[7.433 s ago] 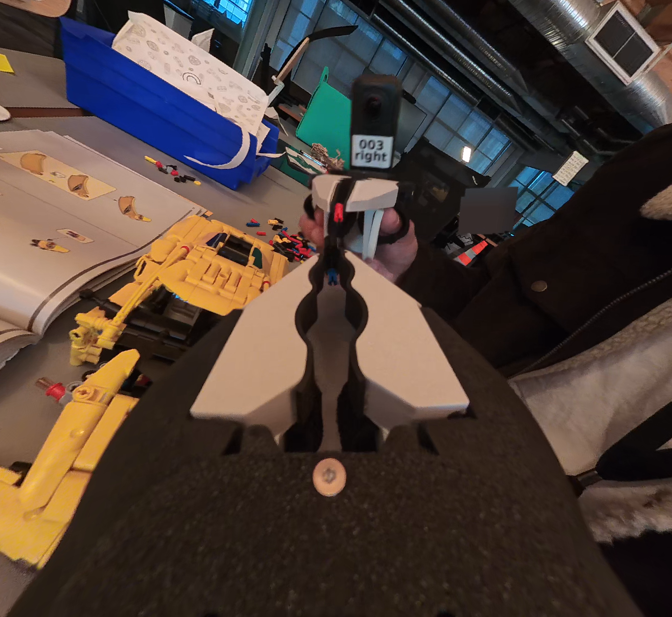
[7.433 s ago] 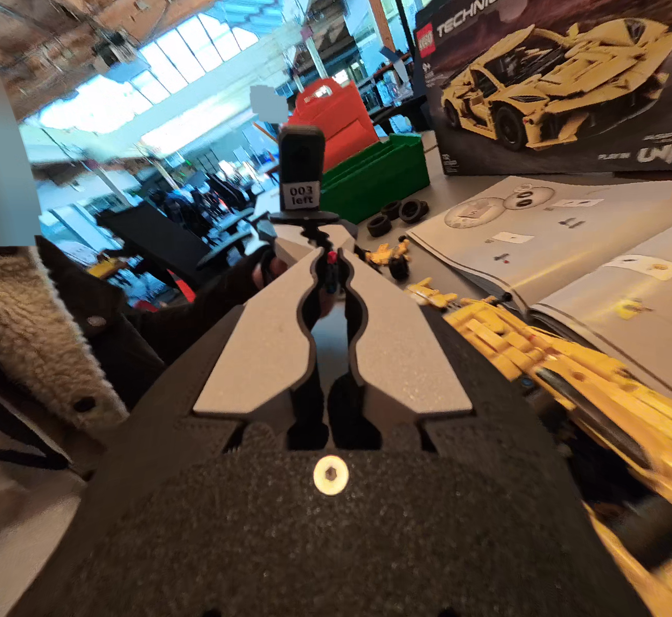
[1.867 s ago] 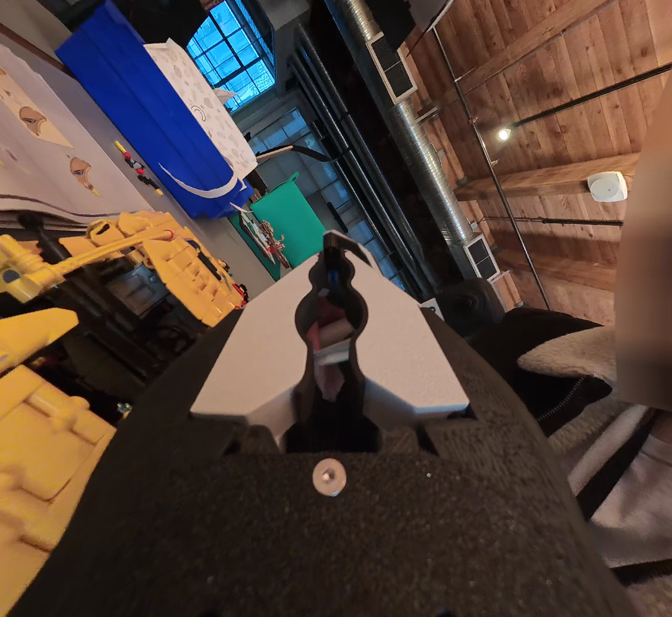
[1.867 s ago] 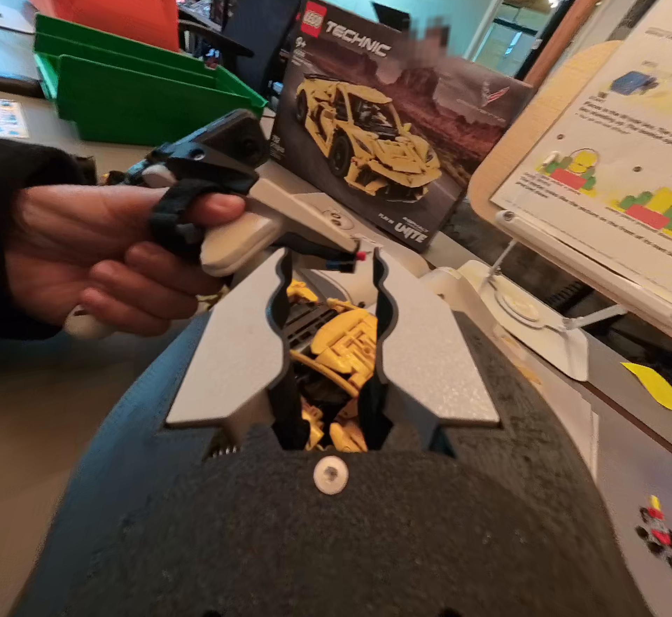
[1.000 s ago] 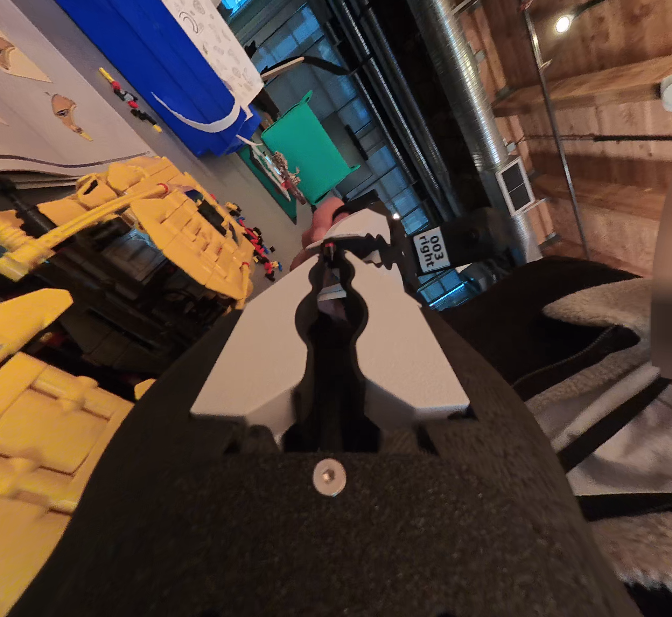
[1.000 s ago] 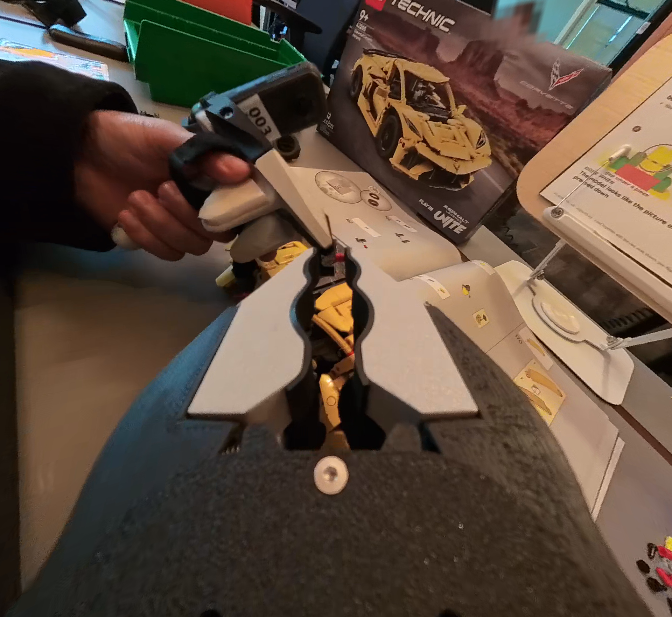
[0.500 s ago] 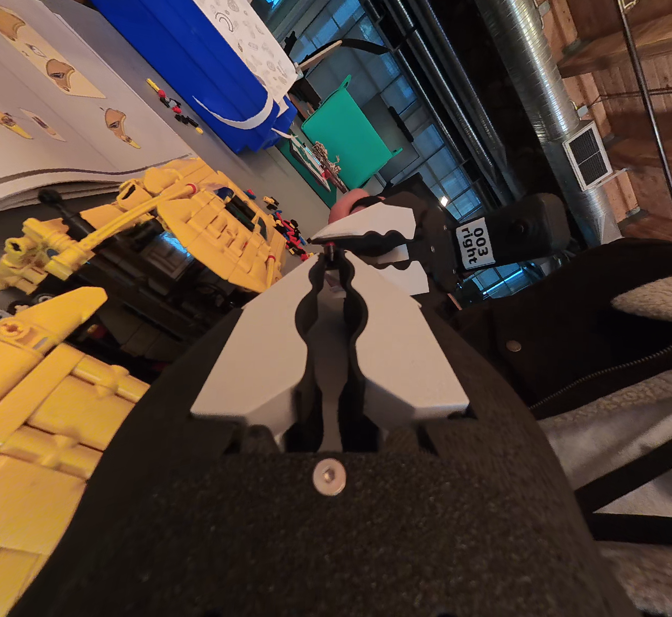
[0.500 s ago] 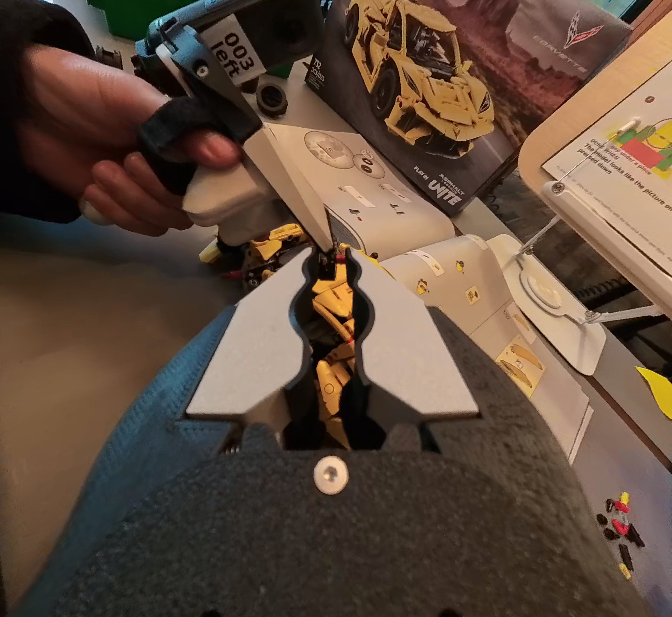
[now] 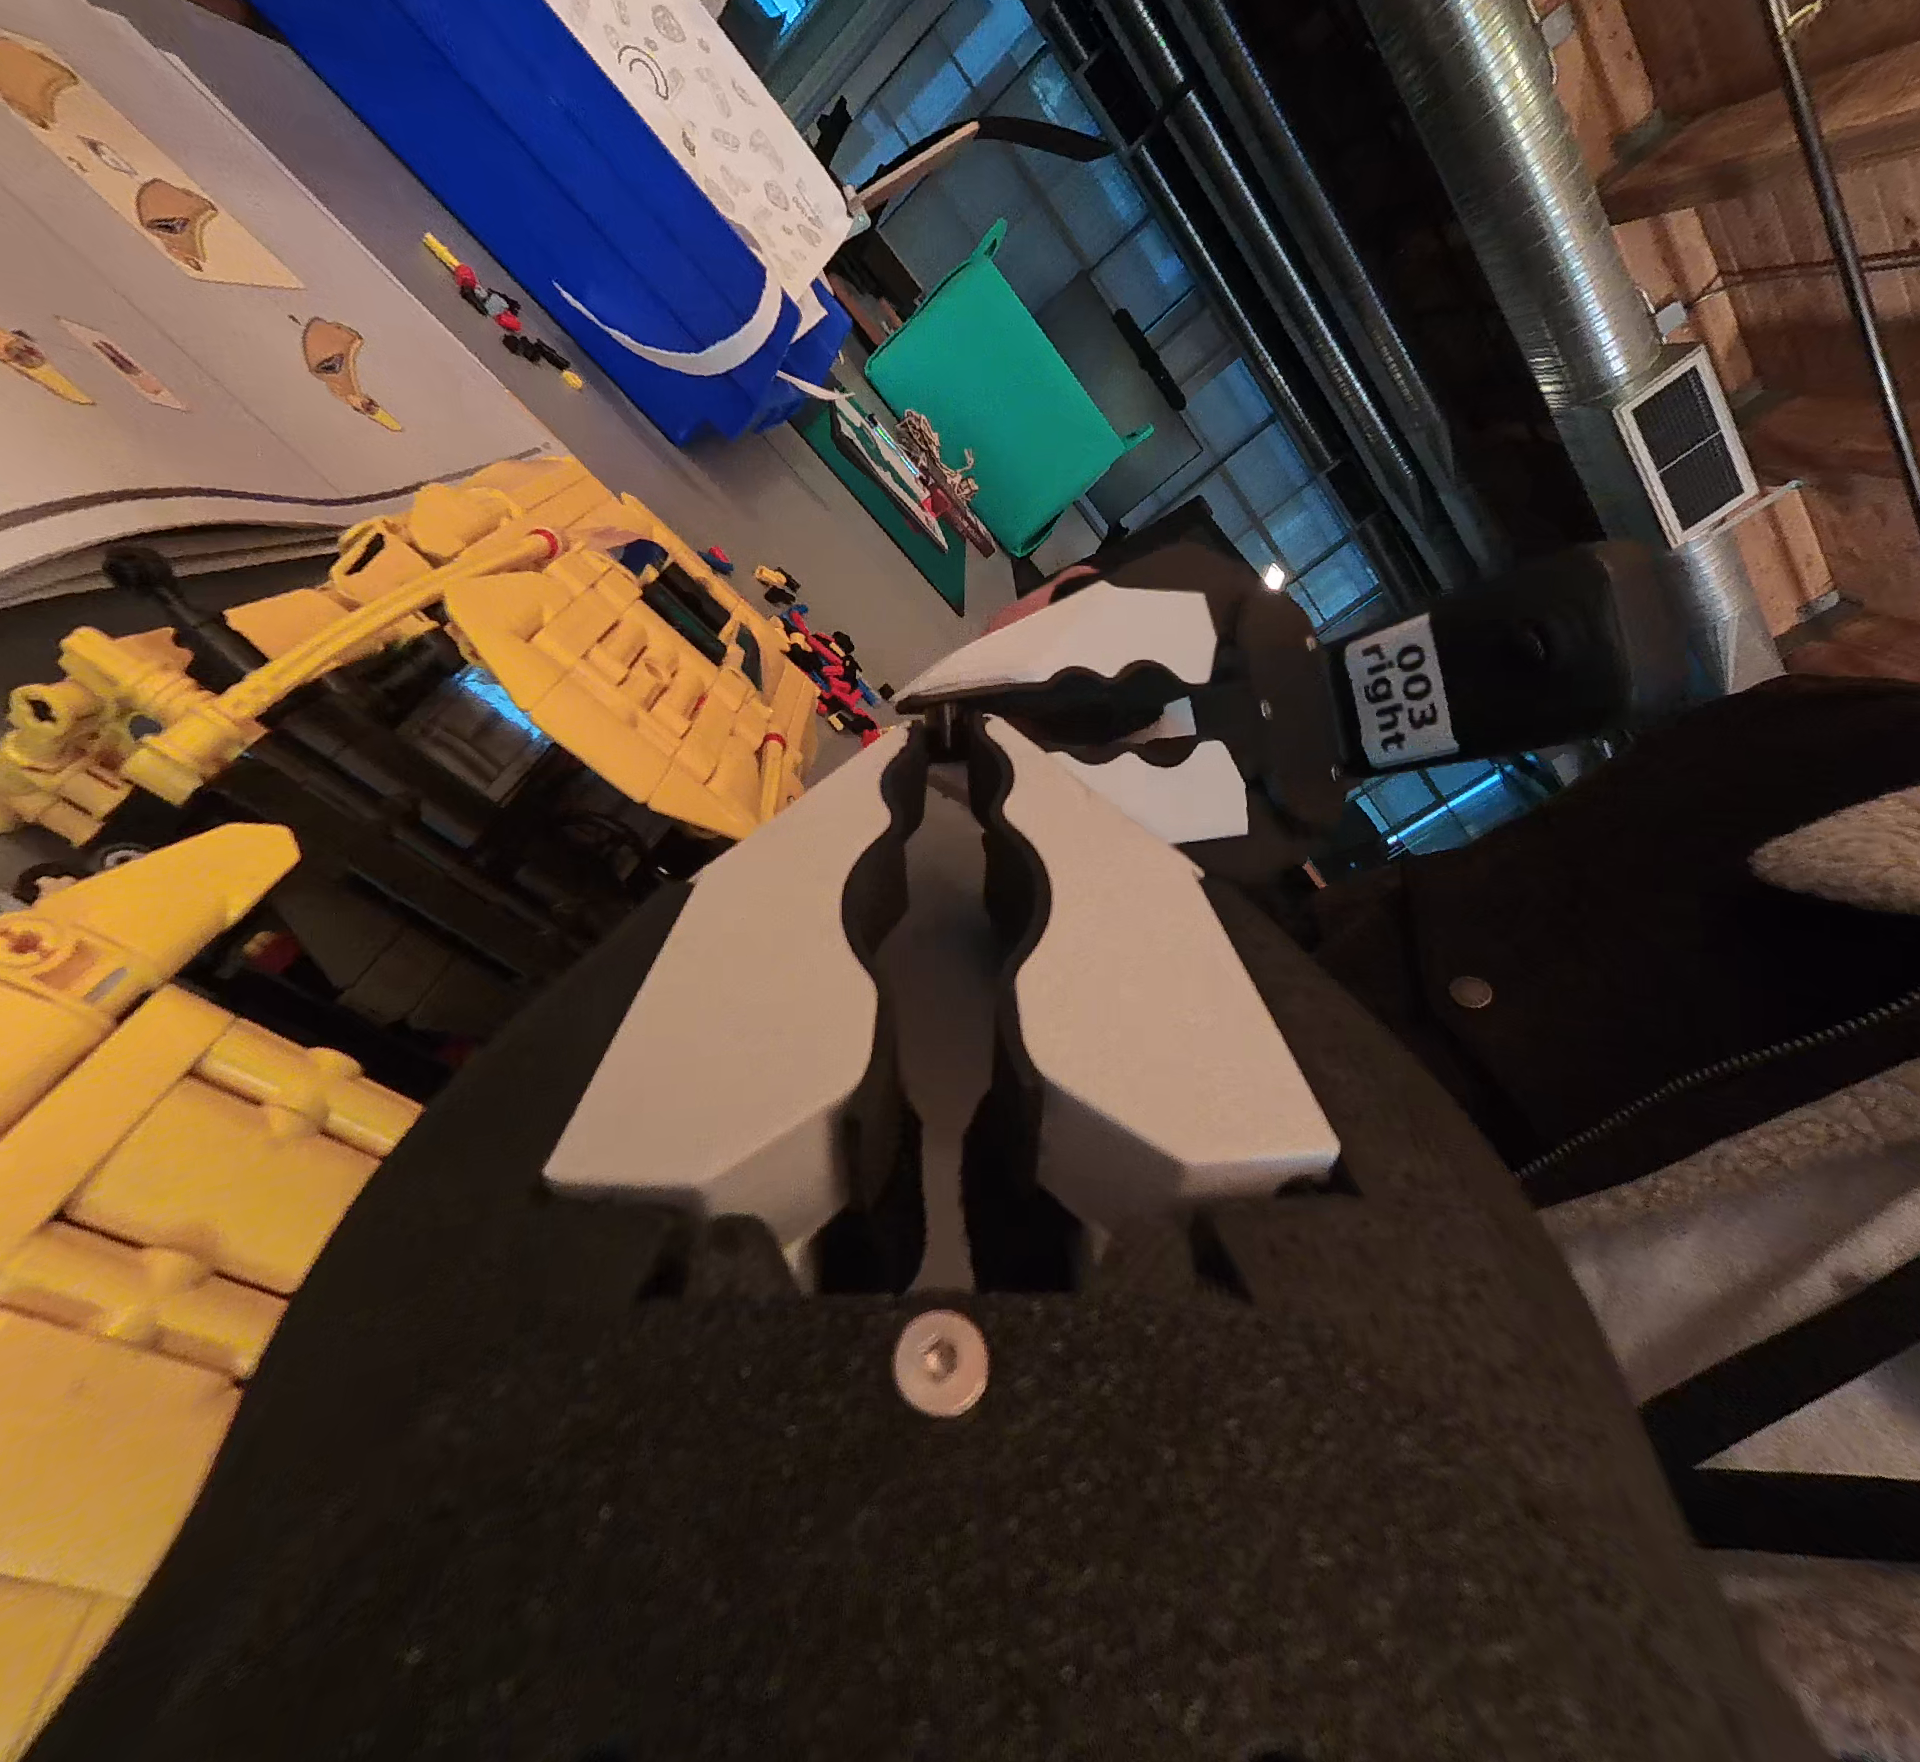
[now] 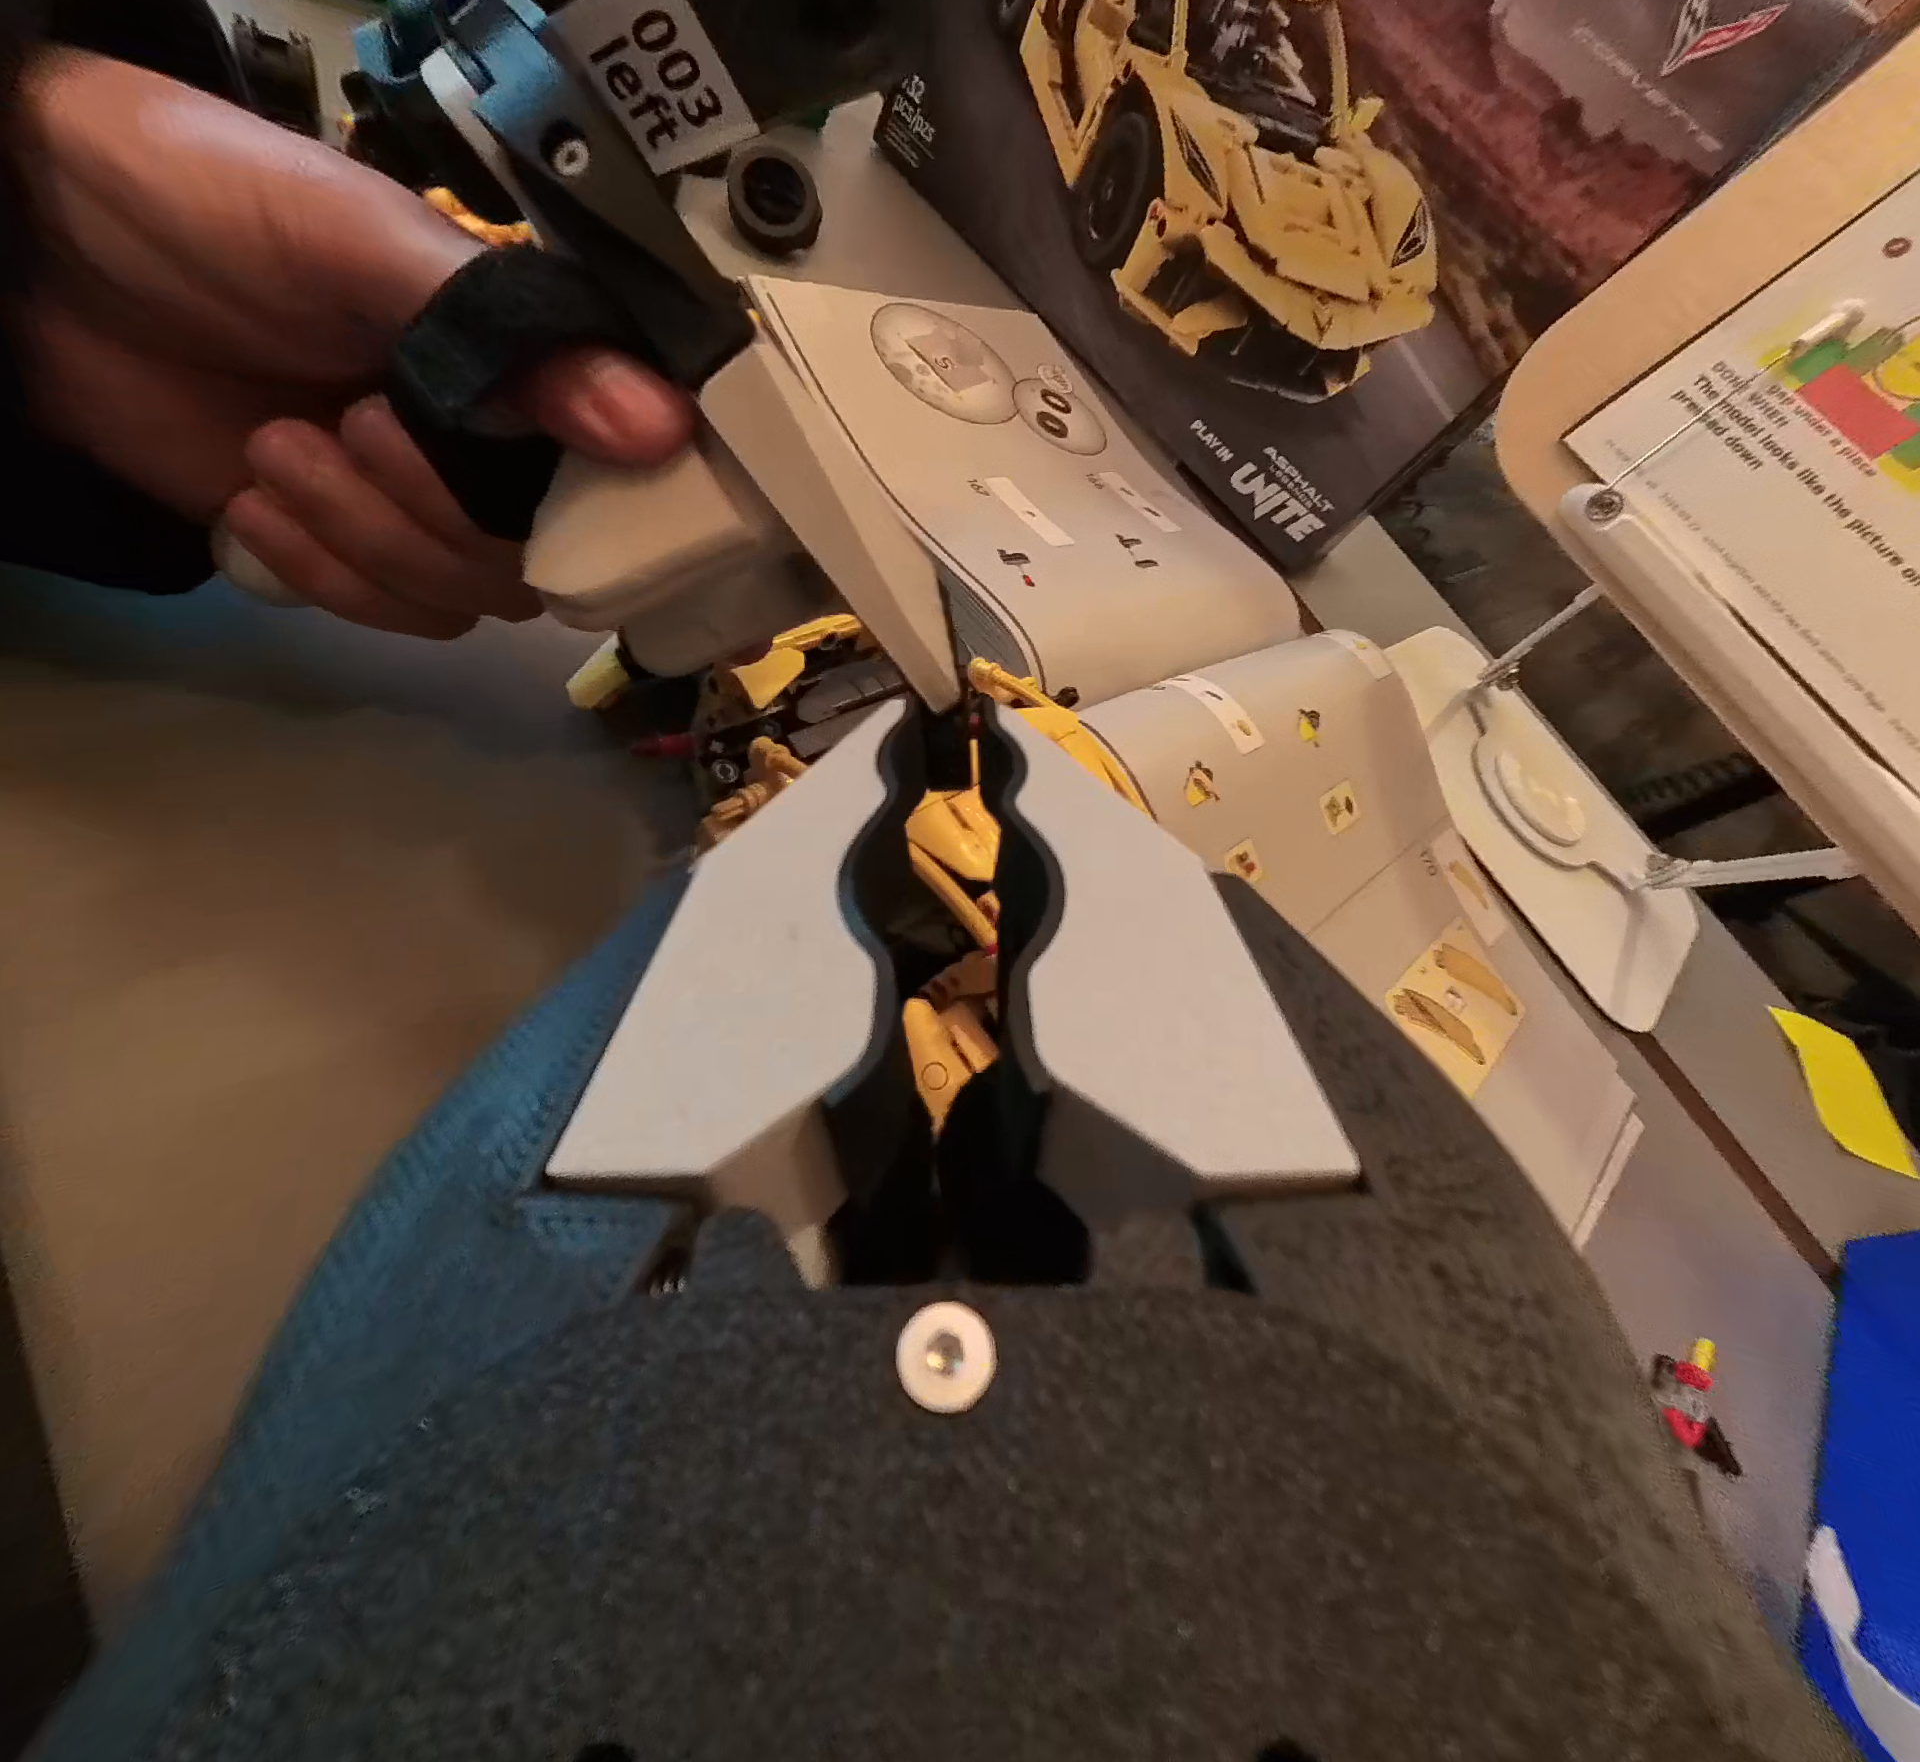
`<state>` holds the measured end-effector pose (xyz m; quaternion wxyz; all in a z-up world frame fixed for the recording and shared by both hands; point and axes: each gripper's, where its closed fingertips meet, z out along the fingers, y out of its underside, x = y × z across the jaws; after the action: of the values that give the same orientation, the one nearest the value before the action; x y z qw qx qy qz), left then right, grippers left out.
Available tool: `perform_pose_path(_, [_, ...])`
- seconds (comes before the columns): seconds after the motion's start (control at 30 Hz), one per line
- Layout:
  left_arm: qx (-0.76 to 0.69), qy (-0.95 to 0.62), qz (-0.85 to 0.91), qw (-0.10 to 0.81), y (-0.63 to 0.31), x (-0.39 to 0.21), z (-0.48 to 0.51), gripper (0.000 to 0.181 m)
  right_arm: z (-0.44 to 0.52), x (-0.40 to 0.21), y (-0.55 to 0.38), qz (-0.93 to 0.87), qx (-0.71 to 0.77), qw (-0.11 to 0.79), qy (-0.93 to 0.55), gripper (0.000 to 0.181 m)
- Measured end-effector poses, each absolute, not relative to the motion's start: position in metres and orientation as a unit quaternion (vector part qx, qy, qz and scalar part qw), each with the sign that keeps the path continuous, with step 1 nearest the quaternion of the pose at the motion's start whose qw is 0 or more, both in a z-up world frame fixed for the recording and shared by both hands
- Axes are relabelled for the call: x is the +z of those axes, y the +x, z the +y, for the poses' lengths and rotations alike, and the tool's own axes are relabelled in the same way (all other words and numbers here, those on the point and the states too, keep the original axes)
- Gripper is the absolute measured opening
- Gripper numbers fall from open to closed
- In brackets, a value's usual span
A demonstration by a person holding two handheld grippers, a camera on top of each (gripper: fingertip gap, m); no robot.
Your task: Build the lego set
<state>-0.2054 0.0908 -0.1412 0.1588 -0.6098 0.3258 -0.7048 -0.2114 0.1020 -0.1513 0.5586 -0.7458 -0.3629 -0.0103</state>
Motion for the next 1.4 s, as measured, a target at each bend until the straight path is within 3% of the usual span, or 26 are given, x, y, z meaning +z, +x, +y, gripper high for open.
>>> perform_pose_path(0.13, [-0.705,-0.61,0.324,0.162,-0.205,-0.141,0.092,0.007,0.104,-0.151,-0.212,-0.345,0.019,0.559,-0.754,0.009])
perform_pose_path(0.37, [-0.722,-0.588,0.326,0.163,-0.216,-0.129,0.098,0.007,0.097,-0.122,-0.214,-0.289,0.1,0.644,-0.701,0.01])
perform_pose_path(0.57, [-0.744,-0.532,0.369,0.164,-0.229,-0.109,0.086,0.007,0.083,-0.124,-0.232,-0.233,0.377,0.547,-0.71,0.023])
perform_pose_path(0.67, [-0.748,-0.513,0.391,0.154,-0.23,-0.106,0.074,0.007,0.073,-0.118,-0.24,-0.227,0.45,0.515,-0.694,0.014])
perform_pose_path(0.97, [-0.728,-0.535,0.393,0.17,-0.225,-0.113,0.079,0.008,0.081,-0.126,-0.232,-0.208,0.434,0.512,-0.711,0.006])
perform_pose_path(1.2, [-0.663,-0.609,0.333,0.279,-0.227,-0.124,0.132,0.013,0.12,-0.139,-0.147,-0.104,0.165,0.615,-0.764,0.006])
perform_pose_path(1.4, [-0.709,-0.595,0.277,0.259,-0.232,-0.115,0.141,0.013,0.124,-0.138,-0.123,-0.069,0.131,0.629,-0.763,0.006])
